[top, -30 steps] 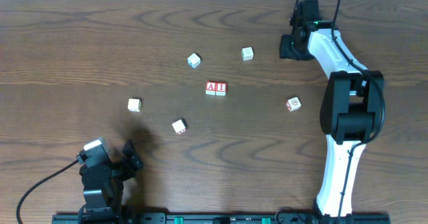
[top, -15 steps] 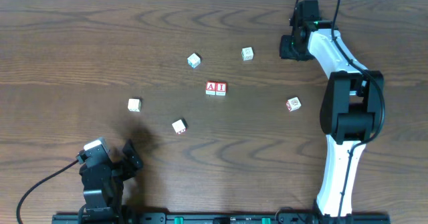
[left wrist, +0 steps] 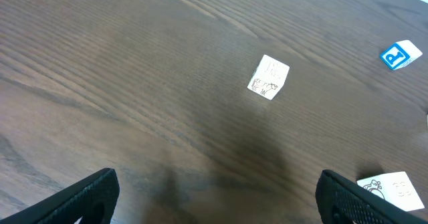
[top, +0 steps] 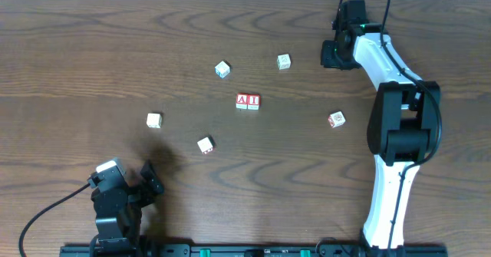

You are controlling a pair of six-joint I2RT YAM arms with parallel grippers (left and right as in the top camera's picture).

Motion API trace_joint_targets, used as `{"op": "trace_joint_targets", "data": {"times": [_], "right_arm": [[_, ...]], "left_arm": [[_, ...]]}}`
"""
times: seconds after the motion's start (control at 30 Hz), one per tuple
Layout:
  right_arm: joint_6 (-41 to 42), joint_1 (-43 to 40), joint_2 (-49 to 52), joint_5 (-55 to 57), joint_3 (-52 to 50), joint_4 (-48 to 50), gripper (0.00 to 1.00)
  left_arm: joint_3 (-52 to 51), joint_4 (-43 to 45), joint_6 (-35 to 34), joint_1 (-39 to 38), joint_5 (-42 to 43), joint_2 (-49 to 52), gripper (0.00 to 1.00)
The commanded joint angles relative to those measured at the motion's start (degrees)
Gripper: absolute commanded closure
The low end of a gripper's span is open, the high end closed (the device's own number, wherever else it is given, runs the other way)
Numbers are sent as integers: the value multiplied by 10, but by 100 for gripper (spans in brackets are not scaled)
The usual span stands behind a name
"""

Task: Spell out Ai2
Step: 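Lower right gripper and close on the blue '2' block, then carry the '2' block left toward the right side of 'I'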

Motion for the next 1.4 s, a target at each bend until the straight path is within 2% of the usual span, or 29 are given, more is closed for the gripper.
{"op": "trace_joint_targets", "data": {"times": [0.0, 0.47, 0.63, 0.8, 1.1, 1.27, 1.37], "right_arm": [[0, 1, 1, -2, -3, -11, 73], [2, 40, -69, -19, 13, -86, 79], [9, 97, -103, -19, 13, -132, 88], [64, 161, -116, -27, 13, -151, 99], [100, 242, -117, -57, 13, -155, 99], [125, 257, -122, -34, 11, -165, 99], [138, 272, -152, 25, -16, -130, 99]], "left_arm": [[-6, -1, 4, 3, 0, -3, 5], [-6, -1, 4, 3, 0, -3, 5], [-6, -1, 4, 3, 0, -3, 5], [-6, -1, 4, 3, 0, -3, 5], [-6, -1, 4, 3, 1, -3, 5], [-6, -1, 4, 3, 0, -3, 5], [-6, -1, 4, 3, 0, -3, 5]]}}
